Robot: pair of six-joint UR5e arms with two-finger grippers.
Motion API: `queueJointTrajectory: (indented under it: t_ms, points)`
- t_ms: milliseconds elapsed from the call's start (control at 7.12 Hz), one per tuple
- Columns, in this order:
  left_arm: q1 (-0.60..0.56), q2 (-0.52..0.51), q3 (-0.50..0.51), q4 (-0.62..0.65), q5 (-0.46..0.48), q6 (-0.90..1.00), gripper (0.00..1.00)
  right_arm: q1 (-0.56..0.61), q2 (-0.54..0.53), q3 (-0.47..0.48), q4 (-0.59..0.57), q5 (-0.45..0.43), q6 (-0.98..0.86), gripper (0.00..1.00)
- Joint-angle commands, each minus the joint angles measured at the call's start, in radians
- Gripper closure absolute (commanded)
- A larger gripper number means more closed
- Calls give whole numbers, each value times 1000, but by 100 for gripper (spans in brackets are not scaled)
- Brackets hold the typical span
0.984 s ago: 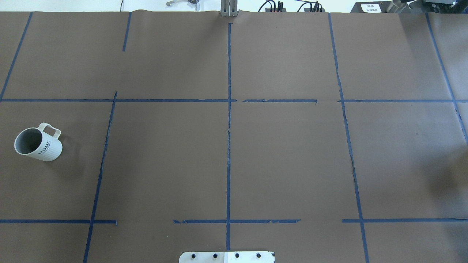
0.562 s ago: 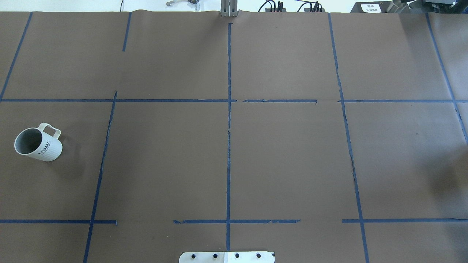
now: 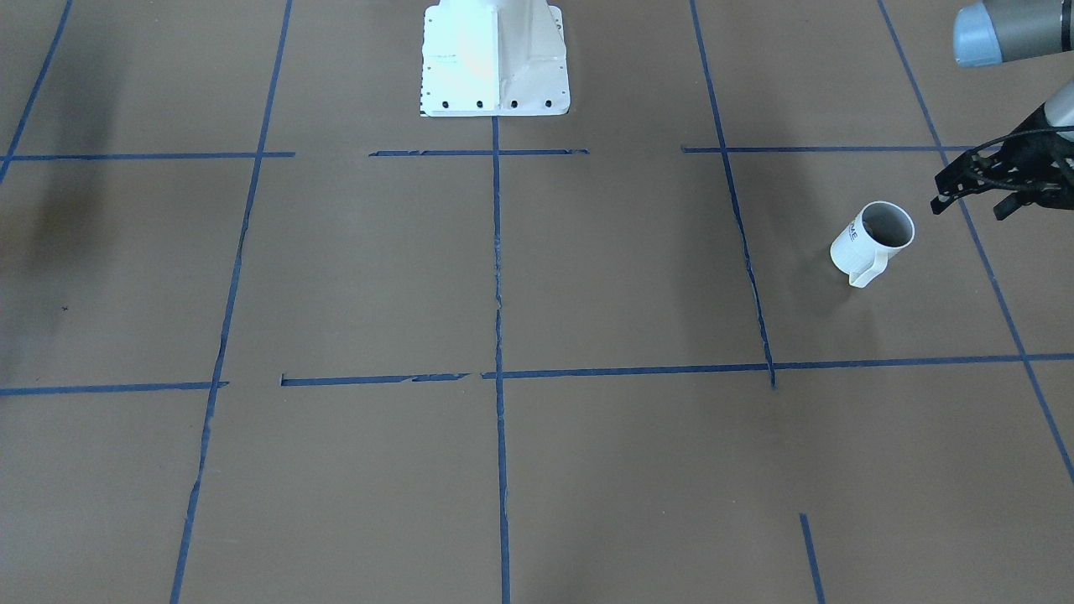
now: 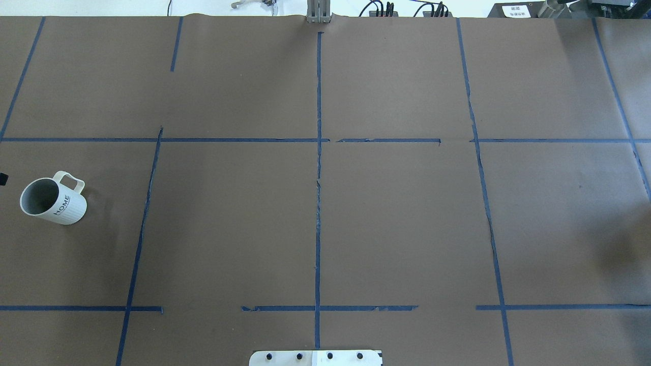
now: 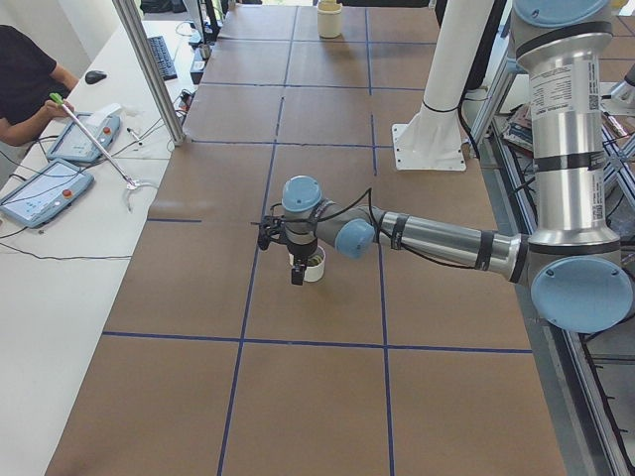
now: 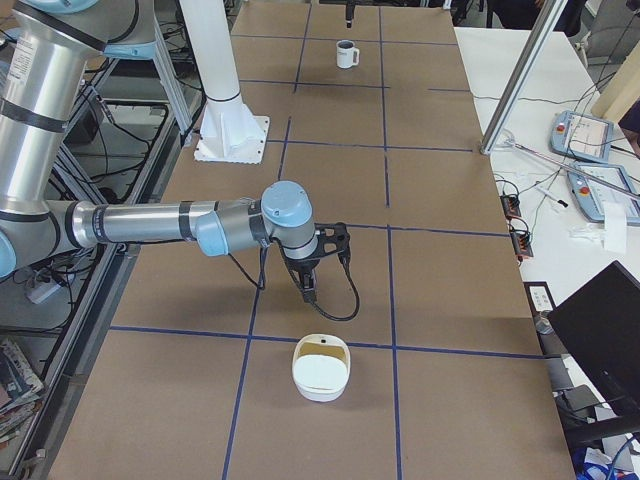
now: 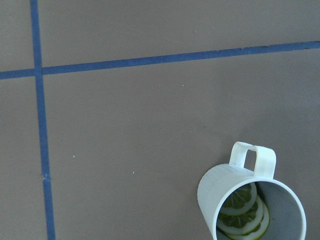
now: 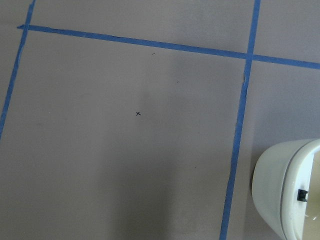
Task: Left arm hands cup to right arm to dump lemon
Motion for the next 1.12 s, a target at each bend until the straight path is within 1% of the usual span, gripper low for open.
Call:
queueJointTrajectory:
  t_ms: [0, 141, 281, 422, 562, 703, 843, 984]
  points:
    - [96, -12, 75, -131, 14, -51, 0, -24, 0, 0, 10, 2, 8, 0]
    - [114, -13, 80, -133, 23, -45, 3, -24, 0, 0, 16, 2, 7, 0]
    - [152, -33, 97, -134, 55, -42, 35, -26, 0, 0, 22, 2, 9, 0]
    - [172, -41, 106, -134, 58, -48, 92, -33, 0, 0, 25, 3, 8, 0]
    - [173, -41, 105, -134, 58, -48, 100, -64, 12, -3, 79, -6, 7, 0]
    - [171, -42, 85, -133, 99, -53, 100, -111, 37, -12, 138, -9, 11, 0]
    - [173, -53, 15, -93, 135, -118, 100, -142, 84, -14, 185, -6, 23, 0]
    - [171, -120, -50, 1, 140, -212, 100, -200, 155, -14, 218, -12, 87, 0]
